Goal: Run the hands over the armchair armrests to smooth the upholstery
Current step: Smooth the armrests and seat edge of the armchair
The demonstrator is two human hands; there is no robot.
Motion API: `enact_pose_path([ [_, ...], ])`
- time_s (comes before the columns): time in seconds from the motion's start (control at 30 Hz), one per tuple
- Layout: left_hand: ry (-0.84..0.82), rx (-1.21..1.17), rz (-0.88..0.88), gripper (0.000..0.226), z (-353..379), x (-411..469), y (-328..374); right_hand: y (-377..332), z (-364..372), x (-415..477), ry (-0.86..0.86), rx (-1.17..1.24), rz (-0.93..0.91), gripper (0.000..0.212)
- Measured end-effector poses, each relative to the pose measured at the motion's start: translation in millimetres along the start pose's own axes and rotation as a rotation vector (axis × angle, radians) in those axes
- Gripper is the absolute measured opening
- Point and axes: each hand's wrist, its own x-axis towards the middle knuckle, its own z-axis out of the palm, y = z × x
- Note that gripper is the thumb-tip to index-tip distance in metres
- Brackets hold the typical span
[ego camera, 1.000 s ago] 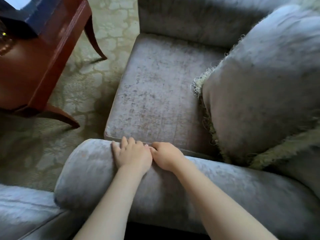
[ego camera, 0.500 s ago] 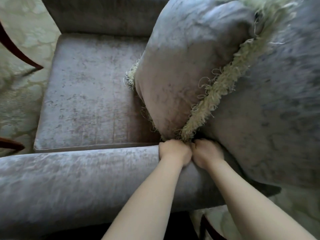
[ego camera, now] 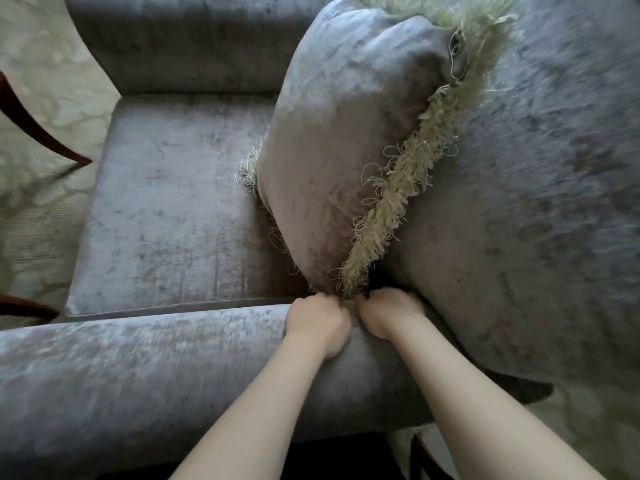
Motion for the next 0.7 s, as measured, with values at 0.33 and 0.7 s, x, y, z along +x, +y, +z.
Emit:
enact_pose_path([
  [0.33,0.002,0.173,-0.302,0.058,-34.0,-62.4,-145.4,-169.9,-36.9,-18.8,-0.153,-0.160,-0.261,0.038],
  [0.7,0.252,-0.179,-1.149,0.079,-64.0,-154.4,-317.3,-379.1,44.4,-65.6,0.164,0.206,-0.554,0.051],
])
